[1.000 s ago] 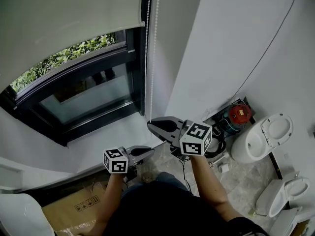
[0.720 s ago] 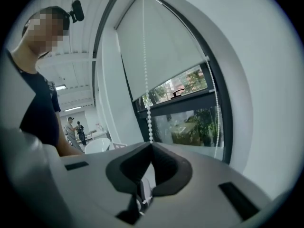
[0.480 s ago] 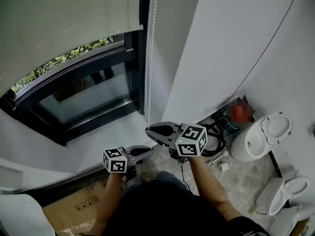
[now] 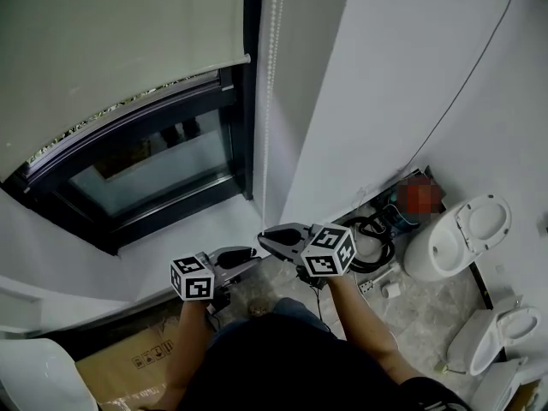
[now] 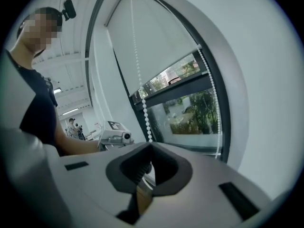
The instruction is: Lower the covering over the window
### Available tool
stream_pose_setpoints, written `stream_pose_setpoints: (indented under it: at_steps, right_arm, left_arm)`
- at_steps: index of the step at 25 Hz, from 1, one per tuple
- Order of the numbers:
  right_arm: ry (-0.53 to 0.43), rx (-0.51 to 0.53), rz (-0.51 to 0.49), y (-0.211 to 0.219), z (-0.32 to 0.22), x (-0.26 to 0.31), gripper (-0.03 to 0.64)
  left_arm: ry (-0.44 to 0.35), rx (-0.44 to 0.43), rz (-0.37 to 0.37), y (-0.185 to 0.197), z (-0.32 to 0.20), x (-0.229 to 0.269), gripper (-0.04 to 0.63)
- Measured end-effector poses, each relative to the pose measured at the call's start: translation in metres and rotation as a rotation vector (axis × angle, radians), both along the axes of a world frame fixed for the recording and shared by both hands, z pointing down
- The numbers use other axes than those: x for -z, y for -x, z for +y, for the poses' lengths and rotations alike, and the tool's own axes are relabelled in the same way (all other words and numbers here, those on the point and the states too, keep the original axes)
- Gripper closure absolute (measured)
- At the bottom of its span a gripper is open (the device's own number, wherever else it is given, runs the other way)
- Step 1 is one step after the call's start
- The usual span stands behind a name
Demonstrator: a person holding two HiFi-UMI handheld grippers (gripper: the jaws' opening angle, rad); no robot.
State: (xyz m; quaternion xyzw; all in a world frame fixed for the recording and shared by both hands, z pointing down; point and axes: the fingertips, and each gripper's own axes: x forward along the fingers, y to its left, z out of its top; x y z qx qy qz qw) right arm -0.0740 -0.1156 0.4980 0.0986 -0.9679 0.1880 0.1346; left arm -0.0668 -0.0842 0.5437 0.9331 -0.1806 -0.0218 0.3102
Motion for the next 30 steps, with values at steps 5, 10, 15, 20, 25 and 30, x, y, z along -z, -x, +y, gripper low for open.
stream_pose_setpoints:
  at_steps: [5, 10, 15, 20, 25, 30]
  right_arm:
    - [0.001, 0.001, 0.001, 0.000, 0.000, -0.001, 0.603]
    - [0.000, 0.007, -0.004, 0.001, 0.000, -0.002, 0.604]
    - [0.000, 0.010, -0.010, 0.001, 0.001, -0.002, 0.604]
    - [0.001, 0.013, -0.017, 0.001, 0.002, -0.002, 0.604]
    - [0.003, 0.011, -0.026, -0.001, 0.004, -0.001, 0.604]
    - [0.005, 0.003, -0.027, -0.005, 0.002, -0.002, 0.603]
  left_arm:
    - [-0.101, 0.041, 0.025, 0.013, -0.009, 0.043, 0.476]
    - [-0.230, 0.040, 0.015, 0.017, -0.016, 0.097, 0.476]
    - [-0.355, -0.008, -0.149, 0.010, -0.018, 0.125, 0.460]
    - [-0.399, 0.019, -0.304, 0.008, -0.028, 0.126, 0.449]
    - [-0.407, 0.094, -0.316, 0.013, -0.037, 0.130, 0.396]
    - [-0.458, 0.259, -0.179, 0.032, -0.049, 0.170, 0.379]
